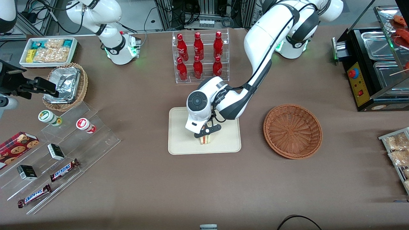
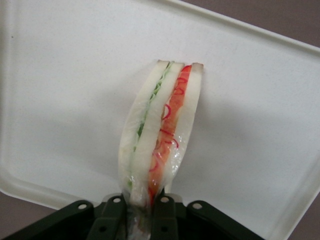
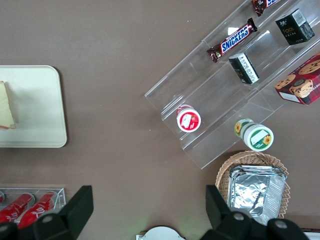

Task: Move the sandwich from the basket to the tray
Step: 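Lower the sandwich onto the tray and open the left gripper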

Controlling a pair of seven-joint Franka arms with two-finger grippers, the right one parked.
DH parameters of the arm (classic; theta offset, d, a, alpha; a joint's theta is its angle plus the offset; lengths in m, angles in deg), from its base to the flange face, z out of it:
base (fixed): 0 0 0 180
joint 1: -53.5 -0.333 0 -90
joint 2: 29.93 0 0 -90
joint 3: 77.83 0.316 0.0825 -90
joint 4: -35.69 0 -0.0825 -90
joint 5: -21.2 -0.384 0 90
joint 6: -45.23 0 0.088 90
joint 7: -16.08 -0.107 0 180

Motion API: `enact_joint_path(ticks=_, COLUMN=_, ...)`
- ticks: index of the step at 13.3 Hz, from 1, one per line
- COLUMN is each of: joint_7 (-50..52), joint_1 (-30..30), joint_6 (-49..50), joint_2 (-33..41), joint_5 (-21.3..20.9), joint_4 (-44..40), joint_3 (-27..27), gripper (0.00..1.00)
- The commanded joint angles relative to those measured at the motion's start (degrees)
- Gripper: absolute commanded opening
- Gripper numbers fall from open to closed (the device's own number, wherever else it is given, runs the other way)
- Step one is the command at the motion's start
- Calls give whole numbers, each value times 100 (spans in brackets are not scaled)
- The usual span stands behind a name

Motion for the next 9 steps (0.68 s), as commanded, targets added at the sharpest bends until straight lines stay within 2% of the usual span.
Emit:
enact_joint_path(ticks=1, joint_7=65, joint_1=100, joint_6=-145, joint_2=-124, joint_5=-113, joint_4=-210, joint_3=59, gripper=100)
enact_joint_path(ticks=9, joint_7=215, joint_1=223, joint_6=83, joint_2=157, joint_5=-360, joint_4=-201, joint_3=32, gripper=100)
